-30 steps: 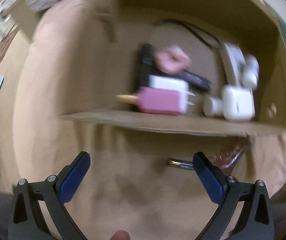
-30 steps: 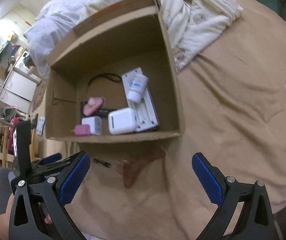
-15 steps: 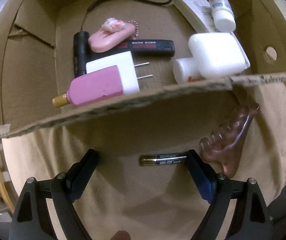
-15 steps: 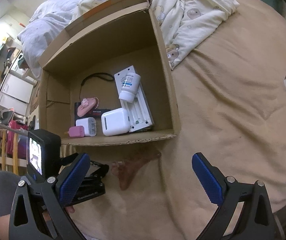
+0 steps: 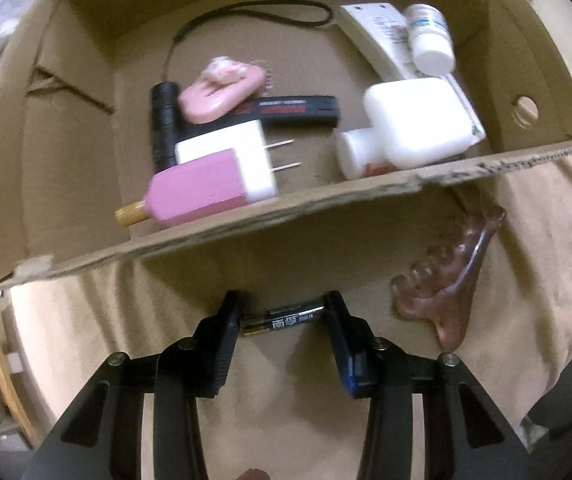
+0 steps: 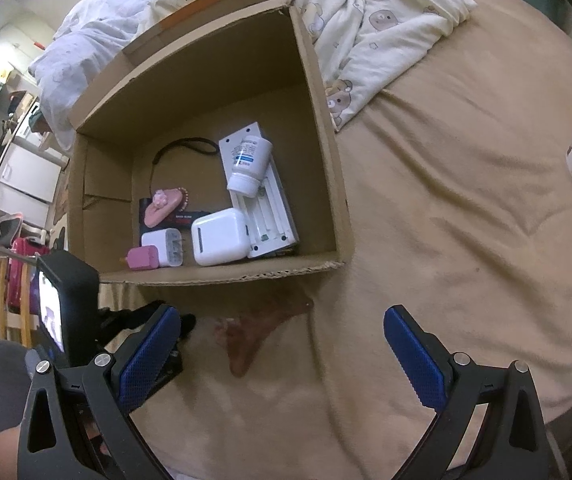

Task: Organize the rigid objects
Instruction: 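Grasp the AA battery with the left tool while the right tool grasps the pink massager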

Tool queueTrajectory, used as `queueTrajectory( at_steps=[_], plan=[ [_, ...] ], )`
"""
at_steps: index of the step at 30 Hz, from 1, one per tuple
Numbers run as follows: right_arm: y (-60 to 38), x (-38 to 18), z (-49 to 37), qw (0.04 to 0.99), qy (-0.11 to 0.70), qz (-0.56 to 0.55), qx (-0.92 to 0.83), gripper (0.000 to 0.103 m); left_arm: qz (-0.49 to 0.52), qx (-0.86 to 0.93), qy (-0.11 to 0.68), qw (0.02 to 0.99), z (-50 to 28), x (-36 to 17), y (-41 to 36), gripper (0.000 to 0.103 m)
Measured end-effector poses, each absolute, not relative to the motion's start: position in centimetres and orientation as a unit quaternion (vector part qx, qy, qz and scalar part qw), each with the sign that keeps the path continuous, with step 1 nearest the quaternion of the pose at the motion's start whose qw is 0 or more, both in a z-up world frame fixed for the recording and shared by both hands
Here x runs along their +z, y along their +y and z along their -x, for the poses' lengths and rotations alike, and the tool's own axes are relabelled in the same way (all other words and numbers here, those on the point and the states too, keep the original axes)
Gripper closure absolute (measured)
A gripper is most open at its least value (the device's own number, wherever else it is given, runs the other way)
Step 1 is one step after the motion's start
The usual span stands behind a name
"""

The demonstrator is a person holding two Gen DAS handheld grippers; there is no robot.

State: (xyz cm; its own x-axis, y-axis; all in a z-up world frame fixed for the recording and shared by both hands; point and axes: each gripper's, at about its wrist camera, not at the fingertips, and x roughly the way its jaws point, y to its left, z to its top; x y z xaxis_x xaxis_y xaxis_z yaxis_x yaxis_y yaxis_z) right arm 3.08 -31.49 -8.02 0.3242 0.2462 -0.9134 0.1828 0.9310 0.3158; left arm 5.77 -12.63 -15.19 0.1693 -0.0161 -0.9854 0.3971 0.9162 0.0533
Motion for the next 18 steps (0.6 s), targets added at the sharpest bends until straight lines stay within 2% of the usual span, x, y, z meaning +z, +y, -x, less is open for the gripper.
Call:
queueTrajectory(
  at_steps=[4,10,14,18],
  plan=[
    [-31.8,-8.5,-3.0,0.787,0.589,-0.182,0.021,0.0,-0.141,-0.116,0.632,0.753,-4.7,-13.7,-10.0,0.064],
    [-31.2,-9.1,-3.3,0.777,0.608,-0.159,0.03,0.0,-0.112,-0.127,0.605,0.778,-4.3,-7.9,-7.7,0.064],
    [-29.3,-9.8,-4.0,0.773,0.625,-0.102,0.043,0.0,-0.128,-0.128,0.585,0.79,-4.3,-5.3,-6.1,0.064],
    [-26.1,-11.8,-5.1,0.758,0.65,0.001,0.059,0.0,-0.118,-0.116,0.59,0.79,-4.4,-5.2,-5.0,0.064]
  ],
)
